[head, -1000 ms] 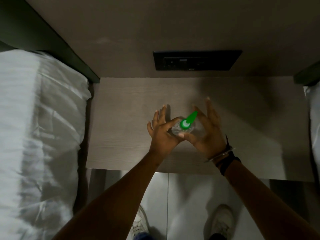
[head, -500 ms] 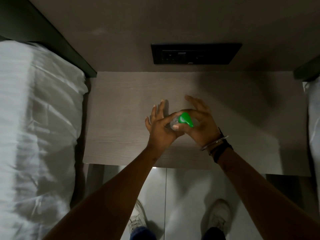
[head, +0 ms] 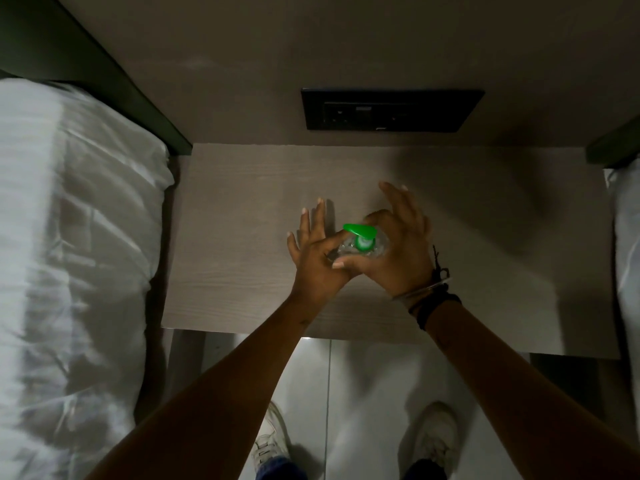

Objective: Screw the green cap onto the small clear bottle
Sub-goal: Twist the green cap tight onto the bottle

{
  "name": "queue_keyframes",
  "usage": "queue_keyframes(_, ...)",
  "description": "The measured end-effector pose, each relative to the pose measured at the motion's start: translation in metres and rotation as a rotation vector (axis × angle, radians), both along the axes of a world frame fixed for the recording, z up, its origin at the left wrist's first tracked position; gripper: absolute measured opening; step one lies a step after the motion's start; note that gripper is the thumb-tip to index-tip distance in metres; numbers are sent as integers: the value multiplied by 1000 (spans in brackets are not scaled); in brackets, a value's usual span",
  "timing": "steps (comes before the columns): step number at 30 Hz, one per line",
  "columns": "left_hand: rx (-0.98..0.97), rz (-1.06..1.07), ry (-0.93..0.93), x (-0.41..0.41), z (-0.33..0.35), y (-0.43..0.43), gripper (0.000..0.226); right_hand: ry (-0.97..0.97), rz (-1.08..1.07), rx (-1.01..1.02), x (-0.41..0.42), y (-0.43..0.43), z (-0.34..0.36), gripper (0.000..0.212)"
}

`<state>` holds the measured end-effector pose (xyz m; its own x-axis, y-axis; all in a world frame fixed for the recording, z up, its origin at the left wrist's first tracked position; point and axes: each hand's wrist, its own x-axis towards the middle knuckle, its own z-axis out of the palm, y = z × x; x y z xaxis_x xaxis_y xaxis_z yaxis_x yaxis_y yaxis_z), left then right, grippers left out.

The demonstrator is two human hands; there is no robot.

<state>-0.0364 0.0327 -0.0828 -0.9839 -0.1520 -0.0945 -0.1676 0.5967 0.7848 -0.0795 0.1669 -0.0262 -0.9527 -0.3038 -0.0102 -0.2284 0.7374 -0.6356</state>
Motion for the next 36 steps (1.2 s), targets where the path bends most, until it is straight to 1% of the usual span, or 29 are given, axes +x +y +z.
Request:
queue_keyframes(1,-40,-16,7,1,-2,0,42,-31,25,-7,1,2,-1,68)
queue_keyframes(2,-58,-21,17,1,-3,0,40,-57,44,-36,3,5,-2,66)
queue_keyframes(4,-42,-12,22,0,-2,0,36,-52,46,-87,5,11,-1,45)
queue_keyframes(5,-35,-17,18,-2,-1,0,37,-28,23,-86,5,12,-1,39)
queue_keyframes(6,-36,-27,12,-3,0,-2,39,-2,-11,-73,3,12,0,37)
queue_keyframes(7,-44,-36,8,-4,1,-4,42,15,-41,-51,2,8,0,42)
queue_keyframes(10,-65,-59,7,-3,2,-10,45,-26,-38,23,0,-2,2,74)
queue_keyframes(11,-70,-64,6,-3,2,-11,47,-50,-16,6,-1,-2,2,77)
queue_keyframes(12,-72,-60,0,-5,3,-11,49,-63,4,-32,-1,0,2,70)
queue_keyframes(14,-70,-48,-12,-8,4,-9,52,-64,9,-110,0,5,2,45)
queue_keyframes(15,-72,-52,-13,-8,4,-8,51,-67,-20,-144,2,6,3,42)
queue_keyframes(18,-108,-68,-17,-1,1,-5,40,-71,-165,-199,11,3,3,59)
queue_keyframes(19,-115,-65,-19,0,-1,-6,39,-74,-169,-194,13,2,2,64)
queue_keyframes(21,-100,-75,-29,1,-2,-8,43,-145,-108,-178,15,5,1,80)
queue_keyframes(22,-84,-82,-28,-2,-2,-8,45,-168,-70,-177,14,8,1,80)
queue_keyframes(23,-67,-85,-29,-5,0,-8,47,-168,-42,-183,13,11,1,71)
queue_keyframes(25,-60,-93,-45,-8,3,-5,52,-115,-36,-175,9,13,3,41)
queue_keyframes(26,-62,-94,-52,-9,3,-5,51,-86,-63,-161,9,11,3,35)
queue_keyframes(27,-64,-88,-53,-9,3,-5,49,-55,-99,-149,8,8,3,37)
queue_keyframes(29,-66,-81,-42,-8,2,-9,43,-42,-135,-130,7,2,3,58)
queue_keyframes(30,-62,-84,-35,-7,2,-10,42,-84,-125,-129,7,1,4,71)
queue_keyframes(31,-55,-88,-33,-8,2,-11,43,-133,-100,-137,7,1,3,79)
queue_keyframes(32,-49,-87,-38,-8,2,-10,44,-159,-62,-145,7,3,2,77)
queue_keyframes(34,-50,-91,-53,-11,4,-8,49,-104,-2,-150,6,5,1,50)
queue_keyframes(35,-55,-98,-55,-12,5,-8,51,-67,-8,-146,6,6,2,37)
queue_keyframes(36,-54,-101,-55,-12,5,-8,51,-36,-33,-146,6,5,2,28)
